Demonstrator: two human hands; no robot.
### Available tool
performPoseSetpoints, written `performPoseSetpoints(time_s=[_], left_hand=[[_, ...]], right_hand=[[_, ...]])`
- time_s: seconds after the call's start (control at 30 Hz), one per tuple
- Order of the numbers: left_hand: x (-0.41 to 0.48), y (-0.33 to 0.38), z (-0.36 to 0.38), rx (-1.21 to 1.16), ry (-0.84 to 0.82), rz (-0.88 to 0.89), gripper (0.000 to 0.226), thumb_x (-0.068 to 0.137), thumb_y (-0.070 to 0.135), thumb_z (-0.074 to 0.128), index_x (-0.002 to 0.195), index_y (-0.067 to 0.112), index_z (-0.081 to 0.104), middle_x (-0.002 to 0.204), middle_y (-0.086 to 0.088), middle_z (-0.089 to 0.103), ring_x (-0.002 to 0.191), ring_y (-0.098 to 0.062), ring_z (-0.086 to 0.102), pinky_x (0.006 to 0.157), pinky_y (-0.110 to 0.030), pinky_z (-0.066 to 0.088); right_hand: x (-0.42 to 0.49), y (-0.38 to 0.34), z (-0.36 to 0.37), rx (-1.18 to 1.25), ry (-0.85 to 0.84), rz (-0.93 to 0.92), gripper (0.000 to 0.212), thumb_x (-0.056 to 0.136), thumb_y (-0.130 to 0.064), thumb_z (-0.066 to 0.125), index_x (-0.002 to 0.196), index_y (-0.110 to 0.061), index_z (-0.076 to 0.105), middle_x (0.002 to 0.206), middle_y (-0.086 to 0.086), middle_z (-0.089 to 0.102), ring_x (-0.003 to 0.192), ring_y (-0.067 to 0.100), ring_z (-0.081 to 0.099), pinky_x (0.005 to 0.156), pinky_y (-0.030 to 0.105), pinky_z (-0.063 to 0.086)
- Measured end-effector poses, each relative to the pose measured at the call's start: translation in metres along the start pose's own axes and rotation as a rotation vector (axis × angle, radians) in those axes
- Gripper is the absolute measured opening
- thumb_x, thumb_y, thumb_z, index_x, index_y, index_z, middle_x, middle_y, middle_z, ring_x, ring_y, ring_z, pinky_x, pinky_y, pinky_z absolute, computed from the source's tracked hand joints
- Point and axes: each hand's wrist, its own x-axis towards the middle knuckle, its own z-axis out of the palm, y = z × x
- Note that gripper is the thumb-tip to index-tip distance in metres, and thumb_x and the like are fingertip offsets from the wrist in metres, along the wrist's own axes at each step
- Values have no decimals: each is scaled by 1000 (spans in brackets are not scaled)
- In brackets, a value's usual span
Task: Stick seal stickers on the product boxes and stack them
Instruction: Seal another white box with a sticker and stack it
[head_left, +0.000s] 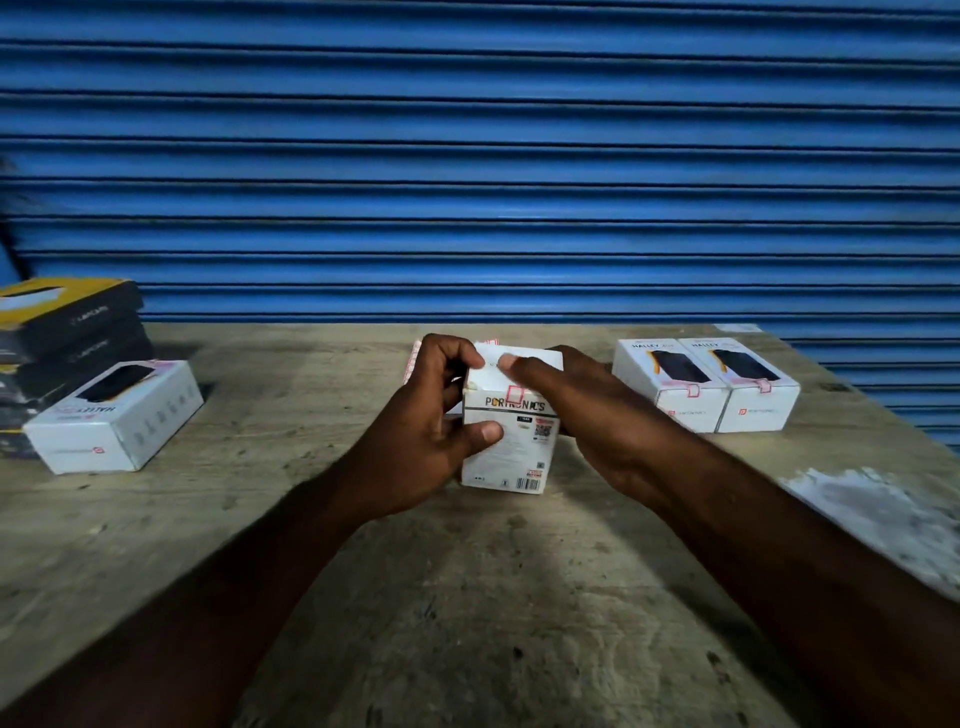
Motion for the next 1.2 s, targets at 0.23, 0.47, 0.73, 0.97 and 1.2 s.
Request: performPoseSetpoints(time_s=[0.23,0.47,0.73,0.97,1.2], left_hand=[[1,-2,-2,-13,14,-9,49,89,-11,62,114,22,36,129,-6,54,114,-15,66,83,-30,58],[1,1,1,22,69,-20,42,86,15,66,115,27,38,126,-3,56,115,-13,64,85,-33,60],[2,7,1,-52,300,-158,27,94,41,54,117,27,49,100,7,69,82,-2,71,64,-23,57],[1,8,3,249,383,-75,42,93,47,53,126,23,52,101,9,70,84,1,70,66,-19,57],[-3,7,0,242,238,-96,48,94,33,51,142,32,47,108,10,70,99,-10,69,89,-44,59]], right_hand=[[1,1,-4,61,-98,37,13,91,-22,61,97,-18,71,92,1,73,88,16,66,84,34,45],[2,4,-4,86,-10,43,46,96,-49,49,113,-10,66,97,5,75,89,16,71,82,30,52],[2,16,1,-282,91,-204,46,93,-34,65,131,-21,42,121,-5,66,105,3,66,88,31,58],[-2,18,4,-419,119,-294,48,92,-32,63,133,-21,41,122,-8,65,112,3,63,94,41,54],[-1,14,-1,-343,158,-247,41,95,-39,60,131,-22,47,113,-13,68,102,-2,64,90,23,52]])
